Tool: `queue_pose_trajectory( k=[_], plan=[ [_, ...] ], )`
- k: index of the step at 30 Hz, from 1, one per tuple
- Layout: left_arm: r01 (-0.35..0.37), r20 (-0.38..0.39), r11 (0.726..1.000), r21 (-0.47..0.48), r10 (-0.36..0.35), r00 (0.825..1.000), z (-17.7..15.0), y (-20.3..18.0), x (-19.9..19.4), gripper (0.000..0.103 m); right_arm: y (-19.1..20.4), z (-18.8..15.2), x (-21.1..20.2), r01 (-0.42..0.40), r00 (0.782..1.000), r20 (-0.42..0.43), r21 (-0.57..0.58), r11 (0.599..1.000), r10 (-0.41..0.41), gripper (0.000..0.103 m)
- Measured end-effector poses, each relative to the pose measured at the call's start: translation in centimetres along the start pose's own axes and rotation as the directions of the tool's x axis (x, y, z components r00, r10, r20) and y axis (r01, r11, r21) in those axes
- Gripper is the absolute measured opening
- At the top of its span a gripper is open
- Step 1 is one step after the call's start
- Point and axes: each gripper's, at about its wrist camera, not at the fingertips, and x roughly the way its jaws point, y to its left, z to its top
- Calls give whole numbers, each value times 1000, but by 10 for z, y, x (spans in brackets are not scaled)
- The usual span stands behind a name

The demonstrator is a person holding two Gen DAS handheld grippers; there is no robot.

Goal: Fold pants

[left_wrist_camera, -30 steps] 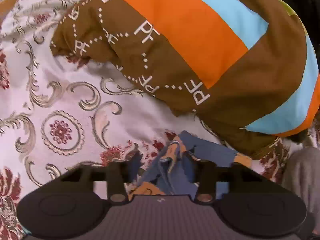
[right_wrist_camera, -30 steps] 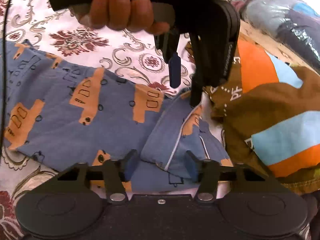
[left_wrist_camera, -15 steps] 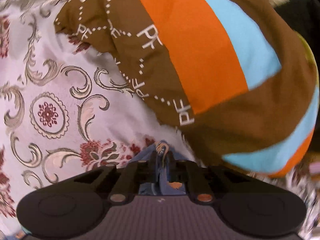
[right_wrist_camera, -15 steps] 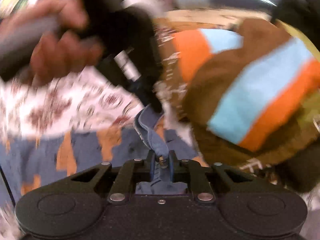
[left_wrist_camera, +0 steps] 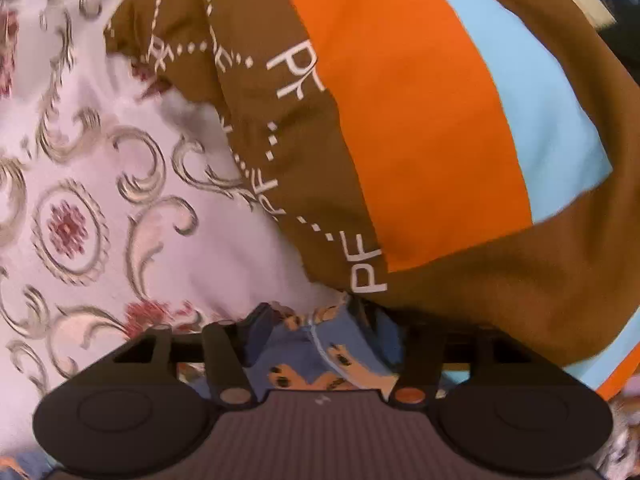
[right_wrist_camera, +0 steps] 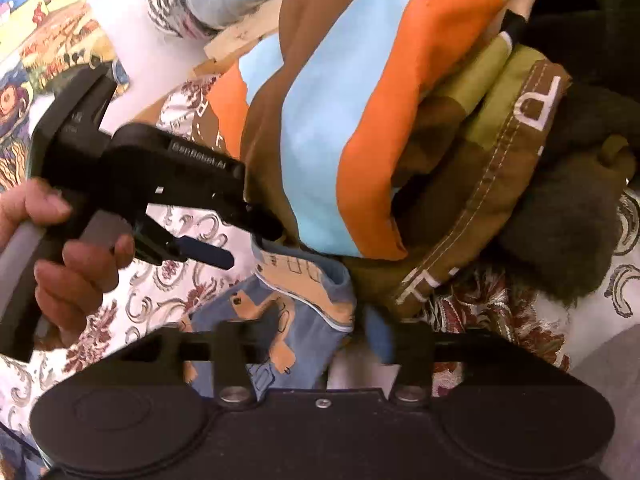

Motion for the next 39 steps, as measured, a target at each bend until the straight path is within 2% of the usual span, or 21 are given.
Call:
queue_pose_trajectory(
  k=[3,7,11,14,17,19,21,23,27,29,32,34,35,36,39],
  plan=[
    [-14,37,999,33,13,999,-2,1,-10,76,-6,-1,0,-7,1000,-16,43,999,7,76],
    [6,50,998,57,-9,999,-5,7,-23,90,-13,-2,0,-36,999,-33,95,995,39,84],
    [31,27,995,91,-34,999,-10,7,-31,94,-19,-2,6,-96,994,-45,155,983,104,85],
    [70,-5,988,137,-70,998,-25,4,-33,93,-21,-3,12,-122,989,-67,172,977,135,73],
    [105,-45,985,134,-100,994,-36,3,-26,93,-21,-4,18,-111,989,-77,180,977,127,59],
    [100,-59,988,121,-94,994,-41,5,-21,92,-22,-4,21,-100,990,-82,193,976,118,45],
    [110,-62,989,95,-104,993,-44,9,-18,92,-23,-5,21,-96,991,-76,193,977,112,26],
    [130,-58,990,58,-127,990,-45,13,-17,92,-21,-5,19,-100,992,-63,169,981,112,15],
    [158,-43,987,-17,-158,986,-40,21,-17,92,-11,-7,16,-90,995,-36,97,991,94,14],
    [156,-40,987,-47,-158,987,-38,24,-16,92,-12,-8,17,-78,996,-43,103,992,83,14],
    [157,-35,985,-76,-160,987,-35,28,-13,92,-17,-8,18,-46,997,-55,129,991,54,27],
    [167,-26,982,-86,-170,985,-36,30,-16,92,-18,-8,16,-48,997,-56,133,990,56,45],
    [172,-22,981,-87,-174,984,-38,32,-19,92,-19,-8,13,-49,997,-54,137,989,57,64],
    [177,-11,980,-86,-179,984,-40,33,-25,92,-20,-8,9,-59,997,-48,142,988,66,78],
    [183,43,981,-70,-181,983,-57,44,-54,95,-17,-10,-4,-75,997,-23,130,989,79,94]
  ],
)
